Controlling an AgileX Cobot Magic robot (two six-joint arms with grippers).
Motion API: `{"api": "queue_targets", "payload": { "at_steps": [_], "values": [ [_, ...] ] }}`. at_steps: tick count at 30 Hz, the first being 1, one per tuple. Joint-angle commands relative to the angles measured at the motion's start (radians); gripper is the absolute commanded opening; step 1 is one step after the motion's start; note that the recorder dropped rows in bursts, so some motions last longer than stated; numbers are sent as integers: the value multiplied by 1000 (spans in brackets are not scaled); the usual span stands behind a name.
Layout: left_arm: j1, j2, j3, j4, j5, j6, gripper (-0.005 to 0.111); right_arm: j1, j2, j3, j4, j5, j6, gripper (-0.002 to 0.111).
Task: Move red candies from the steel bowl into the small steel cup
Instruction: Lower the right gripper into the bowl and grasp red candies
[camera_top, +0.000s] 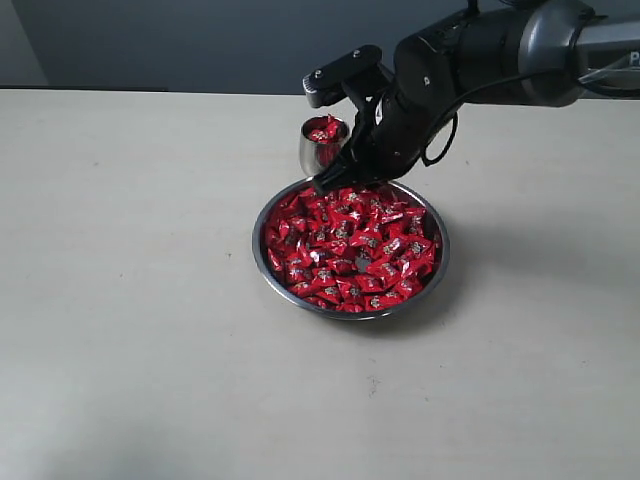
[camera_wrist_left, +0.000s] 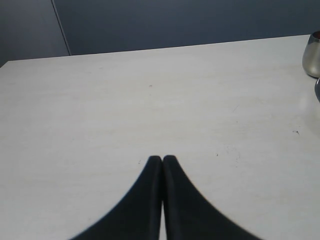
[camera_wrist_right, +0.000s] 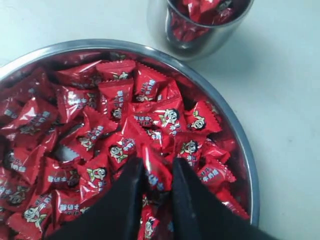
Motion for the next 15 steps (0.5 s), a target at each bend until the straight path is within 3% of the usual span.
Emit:
{"api": "queue_targets", "payload": {
  "at_steps": [1, 15],
  "values": [
    [-5, -5, -8, 2, -7, -1, 0, -3, -6, 5, 55, 22, -54, 4],
    [-5, -5, -8, 2, -7, -1, 0, -5, 103, 88, 58, -109, -123, 4]
  ]
}}
